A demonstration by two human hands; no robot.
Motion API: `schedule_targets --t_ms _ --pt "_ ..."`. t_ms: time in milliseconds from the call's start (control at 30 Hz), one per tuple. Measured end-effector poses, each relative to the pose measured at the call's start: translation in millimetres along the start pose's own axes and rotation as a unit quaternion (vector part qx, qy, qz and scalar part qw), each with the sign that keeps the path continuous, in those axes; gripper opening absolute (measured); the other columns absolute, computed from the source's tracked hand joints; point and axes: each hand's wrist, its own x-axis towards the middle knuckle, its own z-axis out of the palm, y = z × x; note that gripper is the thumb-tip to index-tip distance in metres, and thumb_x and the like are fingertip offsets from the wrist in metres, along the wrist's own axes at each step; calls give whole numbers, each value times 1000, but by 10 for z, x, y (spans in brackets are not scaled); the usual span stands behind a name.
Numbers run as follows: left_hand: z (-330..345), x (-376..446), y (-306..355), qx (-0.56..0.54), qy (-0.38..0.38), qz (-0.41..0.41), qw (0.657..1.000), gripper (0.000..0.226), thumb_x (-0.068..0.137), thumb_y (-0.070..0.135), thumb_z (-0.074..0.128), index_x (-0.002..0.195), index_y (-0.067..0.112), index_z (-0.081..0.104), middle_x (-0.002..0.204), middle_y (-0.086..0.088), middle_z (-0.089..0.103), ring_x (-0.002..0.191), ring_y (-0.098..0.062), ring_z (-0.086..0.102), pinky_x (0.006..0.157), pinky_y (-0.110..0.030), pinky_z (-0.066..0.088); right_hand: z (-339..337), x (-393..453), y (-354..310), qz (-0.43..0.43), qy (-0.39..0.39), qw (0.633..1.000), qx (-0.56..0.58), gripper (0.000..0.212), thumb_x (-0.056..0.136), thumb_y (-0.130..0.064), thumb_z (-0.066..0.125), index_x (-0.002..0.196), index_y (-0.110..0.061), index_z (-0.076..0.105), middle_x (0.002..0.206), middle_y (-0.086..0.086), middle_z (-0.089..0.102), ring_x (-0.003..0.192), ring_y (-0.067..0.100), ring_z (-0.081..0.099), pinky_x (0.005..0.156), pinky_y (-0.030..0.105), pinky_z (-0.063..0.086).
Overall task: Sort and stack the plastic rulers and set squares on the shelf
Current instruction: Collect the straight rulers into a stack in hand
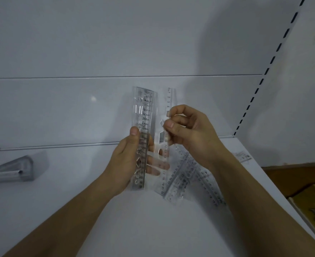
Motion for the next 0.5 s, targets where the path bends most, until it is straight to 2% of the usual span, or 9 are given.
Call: schedule_targets --t_ms 67,133,200,300,333,400,467,500 --pt "-2 -3 4 10 -7 -1 1000 70 92 58 27 109 0 63 90 -24 74 69 -42 72 54 -40 59 24 -7 14 -2 18 1000 6 14 90 -3 70 99 -4 59 74 15 63 62 27 60 63 36 55" --pt "-4 -10 2 28 -17 10 999 68 95 58 26 106 5 67 87 -21 73 63 -39 70 52 -37 57 86 -15 65 -10 37 998 -45 16 88 -5 74 96 -4 60 74 17 64 63 27 63 62 36 57" --pt "-12 -8 -20 52 -15 23 998 65 95 58 27 105 4 64 74 -14 69 47 -29 59 45 -30 49 148 -14 157 -46 64 981 -178 19 85 -16 80 89 -9 63 68 9 61 60 18 61 58 34 55" --pt "-54 28 -46 56 -6 45 997 63 92 60 32 106 6 61 62 -6 51 41 -16 38 41 -24 35 90 21 194 -98 69 918 -378 23 86 -39 76 76 -21 66 62 -1 56 57 10 48 58 29 44" --pt "-76 42 -42 52 -1 57 997 61 91 60 34 105 8 63 62 -5 48 41 -15 36 41 -24 33 30 26 163 -92 37 902 -420 23 90 -41 71 78 -21 69 66 -2 60 60 10 51 60 30 45" --pt "-135 72 -36 54 14 95 994 56 95 59 34 101 10 62 62 -5 47 41 -17 37 41 -25 33 -94 16 86 -41 -82 860 -502 18 93 -39 67 91 -23 76 81 -7 67 75 7 58 69 29 46" --pt "-197 102 -50 76 30 137 987 52 99 56 36 97 10 59 63 -6 50 42 -20 42 40 -26 37 -152 -15 77 22 -195 787 -585 22 89 -39 70 108 -28 75 101 -11 67 94 6 53 81 25 41" --pt "-221 113 -62 91 35 151 984 49 100 53 36 96 11 59 63 -6 51 43 -21 44 40 -27 38 -161 -22 104 44 -221 762 -607 26 88 -39 71 112 -30 74 106 -12 65 102 7 48 86 27 40"
